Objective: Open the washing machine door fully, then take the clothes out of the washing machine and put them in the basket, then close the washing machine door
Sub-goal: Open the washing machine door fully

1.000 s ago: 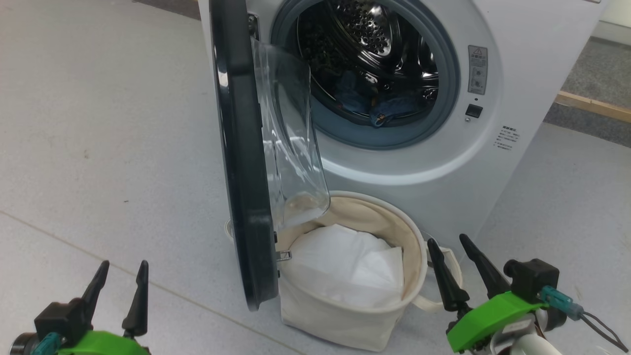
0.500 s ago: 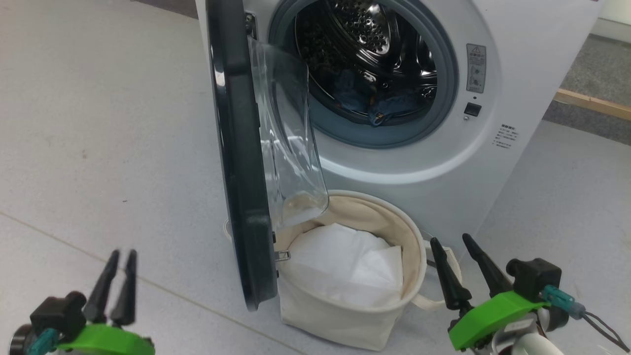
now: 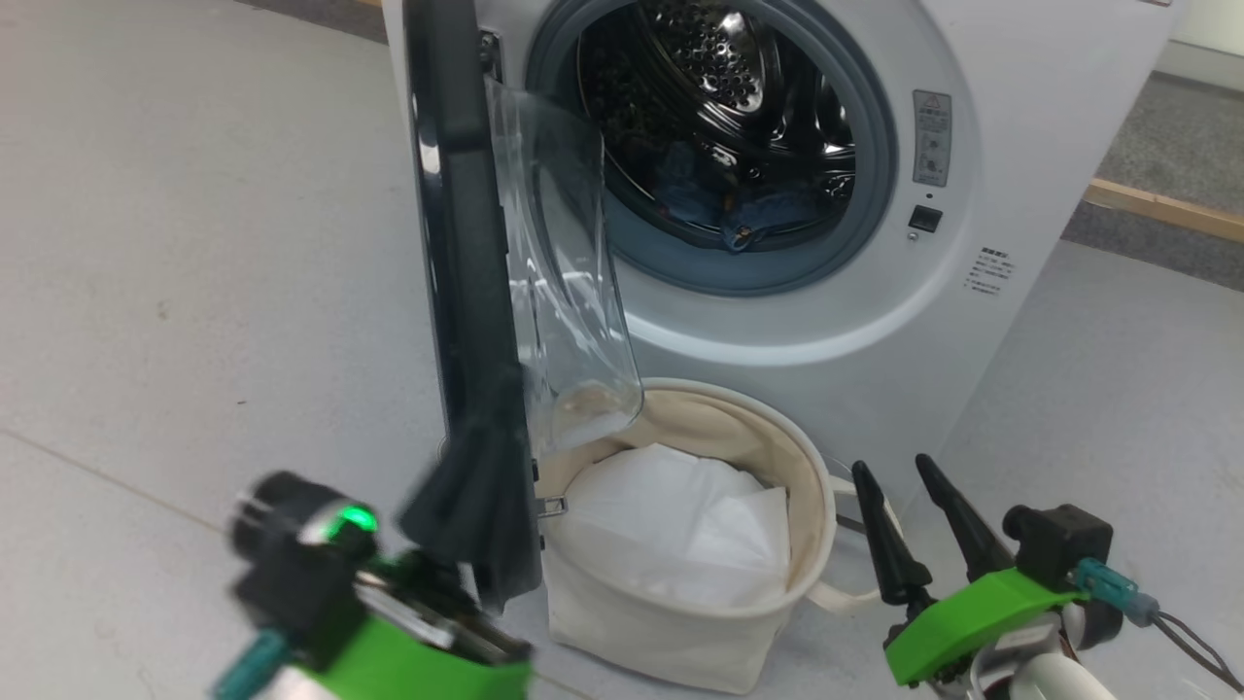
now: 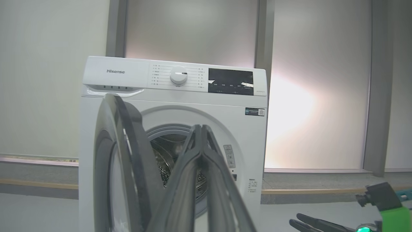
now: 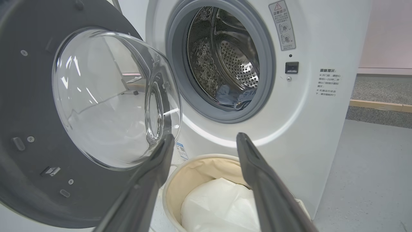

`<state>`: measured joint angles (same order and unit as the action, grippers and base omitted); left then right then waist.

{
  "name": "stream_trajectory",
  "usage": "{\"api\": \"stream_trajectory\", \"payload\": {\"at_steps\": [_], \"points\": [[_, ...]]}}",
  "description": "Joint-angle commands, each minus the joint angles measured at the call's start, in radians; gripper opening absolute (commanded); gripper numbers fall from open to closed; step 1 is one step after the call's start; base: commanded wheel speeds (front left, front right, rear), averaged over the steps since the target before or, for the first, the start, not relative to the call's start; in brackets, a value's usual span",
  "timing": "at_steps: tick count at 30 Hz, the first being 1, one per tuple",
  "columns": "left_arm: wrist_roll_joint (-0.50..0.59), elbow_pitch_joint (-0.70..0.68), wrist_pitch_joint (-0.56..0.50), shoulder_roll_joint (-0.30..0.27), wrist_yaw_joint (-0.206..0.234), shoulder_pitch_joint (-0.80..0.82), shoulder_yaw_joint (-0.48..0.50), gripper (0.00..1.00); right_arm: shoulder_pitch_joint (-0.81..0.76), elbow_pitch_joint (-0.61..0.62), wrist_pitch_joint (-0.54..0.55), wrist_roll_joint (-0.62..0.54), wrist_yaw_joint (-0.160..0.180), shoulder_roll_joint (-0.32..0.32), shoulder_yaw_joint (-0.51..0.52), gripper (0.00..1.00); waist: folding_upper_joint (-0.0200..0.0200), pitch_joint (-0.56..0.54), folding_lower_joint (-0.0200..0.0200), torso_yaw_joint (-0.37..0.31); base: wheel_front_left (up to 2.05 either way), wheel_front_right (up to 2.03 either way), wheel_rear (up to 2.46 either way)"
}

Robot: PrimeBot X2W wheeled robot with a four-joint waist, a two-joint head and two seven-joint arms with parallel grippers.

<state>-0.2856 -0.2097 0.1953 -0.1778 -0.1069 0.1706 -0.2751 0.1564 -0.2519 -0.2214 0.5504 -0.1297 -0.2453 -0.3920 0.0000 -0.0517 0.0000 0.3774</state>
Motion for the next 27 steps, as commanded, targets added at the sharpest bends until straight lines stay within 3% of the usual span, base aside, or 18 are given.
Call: {"api": "stream_trajectory", "payload": {"at_steps": [1, 4, 8, 18, 27], "points": [[0.018, -0.053, -0.031, 0.005, -0.006, 0.041, -0.017, 0.00, 0.029, 0.033, -0.001, 0.002, -0.001, -0.006, -0.018, 1.00, 0.0000, 0.002, 0.0000, -0.008, 0.00, 0.00, 0.00], [0.010, -0.045, -0.110, 0.037, -0.007, 0.021, -0.101, 0.00, 0.039, 0.034, 0.006, 0.001, -0.001, -0.006, -0.028, 1.00, 0.0000, 0.006, 0.0000, -0.022, 0.00, 0.00, 0.00], [-0.004, 0.058, -0.179, 0.054, 0.021, 0.009, -0.115, 0.00, 0.049, 0.031, 0.010, 0.002, -0.001, -0.003, -0.034, 1.00, 0.0000, 0.012, 0.0000, -0.043, 0.00, 0.00, 0.00], [-0.035, 0.244, -0.216, 0.046, 0.110, 0.035, -0.020, 0.00, 0.065, 0.011, 0.025, 0.000, -0.001, -0.004, -0.034, 1.00, 0.0000, 0.025, 0.0000, -0.047, 0.00, 0.00, 0.00], [-0.060, 0.305, -0.199, 0.004, 0.135, 0.083, 0.056, 0.00, 0.121, 0.023, 0.046, -0.024, -0.001, -0.006, -0.063, 1.00, 0.0000, 0.070, 0.0000, 0.003, 0.00, 0.00, 0.00]]}}
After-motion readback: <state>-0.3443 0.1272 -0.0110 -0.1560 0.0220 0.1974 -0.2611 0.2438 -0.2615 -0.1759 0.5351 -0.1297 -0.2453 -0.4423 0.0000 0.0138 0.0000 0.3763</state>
